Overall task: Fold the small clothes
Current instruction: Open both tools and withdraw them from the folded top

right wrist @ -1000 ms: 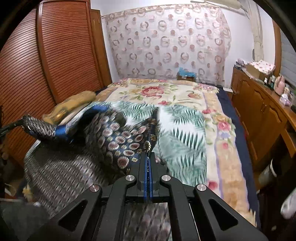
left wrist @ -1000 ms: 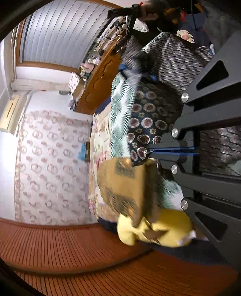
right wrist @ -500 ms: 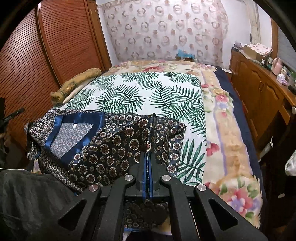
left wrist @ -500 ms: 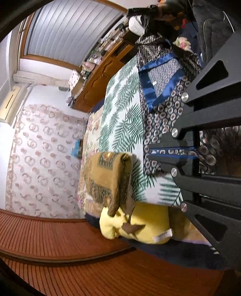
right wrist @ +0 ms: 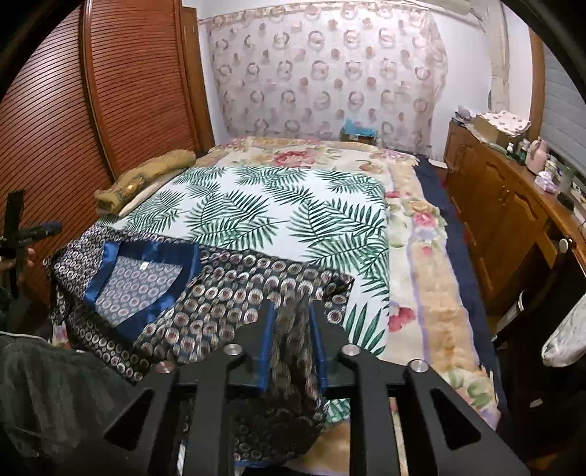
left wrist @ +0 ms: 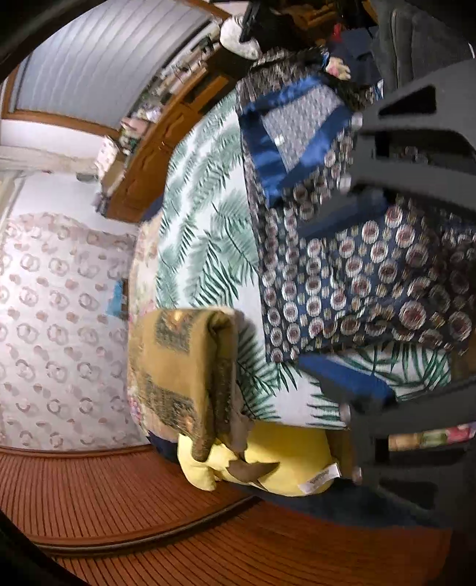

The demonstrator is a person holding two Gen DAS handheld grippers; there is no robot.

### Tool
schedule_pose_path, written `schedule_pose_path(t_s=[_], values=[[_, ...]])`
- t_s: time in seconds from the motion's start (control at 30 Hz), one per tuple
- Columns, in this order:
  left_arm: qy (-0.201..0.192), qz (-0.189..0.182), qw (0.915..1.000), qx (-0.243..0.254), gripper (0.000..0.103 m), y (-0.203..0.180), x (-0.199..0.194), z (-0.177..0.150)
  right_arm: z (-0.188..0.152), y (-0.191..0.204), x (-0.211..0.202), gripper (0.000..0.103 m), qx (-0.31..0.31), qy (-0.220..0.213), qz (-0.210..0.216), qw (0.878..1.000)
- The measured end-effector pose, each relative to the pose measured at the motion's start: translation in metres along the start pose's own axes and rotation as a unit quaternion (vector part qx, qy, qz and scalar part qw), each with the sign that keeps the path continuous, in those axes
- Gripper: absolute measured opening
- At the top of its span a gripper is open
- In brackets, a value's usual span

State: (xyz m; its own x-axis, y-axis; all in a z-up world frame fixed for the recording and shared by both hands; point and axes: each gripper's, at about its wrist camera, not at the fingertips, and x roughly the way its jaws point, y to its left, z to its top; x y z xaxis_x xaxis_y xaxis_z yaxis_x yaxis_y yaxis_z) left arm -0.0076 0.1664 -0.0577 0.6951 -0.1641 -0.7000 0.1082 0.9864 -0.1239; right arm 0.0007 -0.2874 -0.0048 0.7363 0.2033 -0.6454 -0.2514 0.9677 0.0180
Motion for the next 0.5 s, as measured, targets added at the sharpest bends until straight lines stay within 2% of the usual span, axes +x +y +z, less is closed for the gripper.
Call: schedule_pose_path(t_s=[0.23,0.5], values=[[0.041,0.024,0.9989,0.003,0.080,0.020,0.036,0.003,0.002,-0.012,0.030,0.047,0.014,0.018,0.000,1.000],[0.069,0.040,0.9968,-0.008,0.080,0.040,0.071,0.013,0.016,-0.028,0.093,0.049,0.038,0.046,0.001,0.998]])
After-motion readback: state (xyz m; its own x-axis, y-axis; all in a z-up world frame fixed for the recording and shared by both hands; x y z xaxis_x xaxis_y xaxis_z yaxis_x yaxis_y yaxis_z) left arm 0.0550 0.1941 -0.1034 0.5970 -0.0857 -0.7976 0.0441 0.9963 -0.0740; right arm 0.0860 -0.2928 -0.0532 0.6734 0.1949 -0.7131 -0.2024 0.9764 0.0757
